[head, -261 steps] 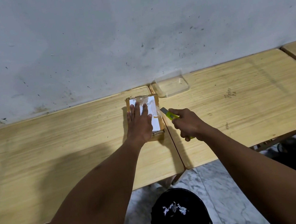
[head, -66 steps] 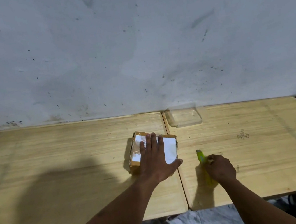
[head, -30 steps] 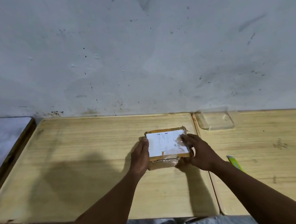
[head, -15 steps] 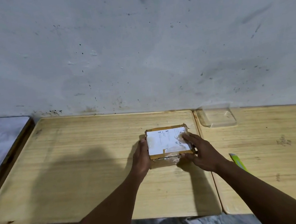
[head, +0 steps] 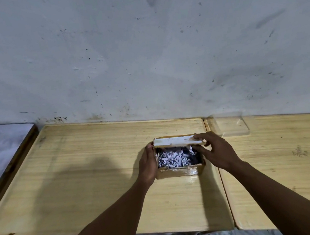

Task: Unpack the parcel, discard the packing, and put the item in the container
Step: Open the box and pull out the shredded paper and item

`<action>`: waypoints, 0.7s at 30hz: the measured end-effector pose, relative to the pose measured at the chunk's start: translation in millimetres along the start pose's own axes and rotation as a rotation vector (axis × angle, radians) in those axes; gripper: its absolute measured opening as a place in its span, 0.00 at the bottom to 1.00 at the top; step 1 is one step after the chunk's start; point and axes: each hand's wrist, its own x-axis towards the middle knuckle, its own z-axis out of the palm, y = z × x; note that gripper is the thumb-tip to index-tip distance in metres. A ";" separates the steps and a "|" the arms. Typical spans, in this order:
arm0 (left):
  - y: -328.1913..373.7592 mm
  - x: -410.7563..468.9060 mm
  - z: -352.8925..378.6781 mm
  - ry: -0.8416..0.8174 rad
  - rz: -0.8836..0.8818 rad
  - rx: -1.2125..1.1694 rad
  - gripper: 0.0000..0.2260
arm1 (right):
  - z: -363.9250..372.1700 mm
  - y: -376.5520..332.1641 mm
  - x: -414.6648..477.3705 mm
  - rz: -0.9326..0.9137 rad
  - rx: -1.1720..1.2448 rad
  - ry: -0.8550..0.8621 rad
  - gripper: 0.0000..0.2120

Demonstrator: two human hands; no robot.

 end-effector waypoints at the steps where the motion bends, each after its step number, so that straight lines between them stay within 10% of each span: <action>1: 1.7 2.1 0.6 0.004 0.020 -0.011 0.24 | 0.9 -4.2 4.7 0.005 0.043 0.045 0.15; 13: 8.6 29.0 9.6 -0.072 0.107 0.024 0.28 | 26.3 -5.3 40.1 0.085 0.157 0.293 0.05; 21: 6.6 21.1 20.5 -0.098 0.147 0.045 0.32 | 35.5 0.7 7.0 0.047 0.226 0.004 0.38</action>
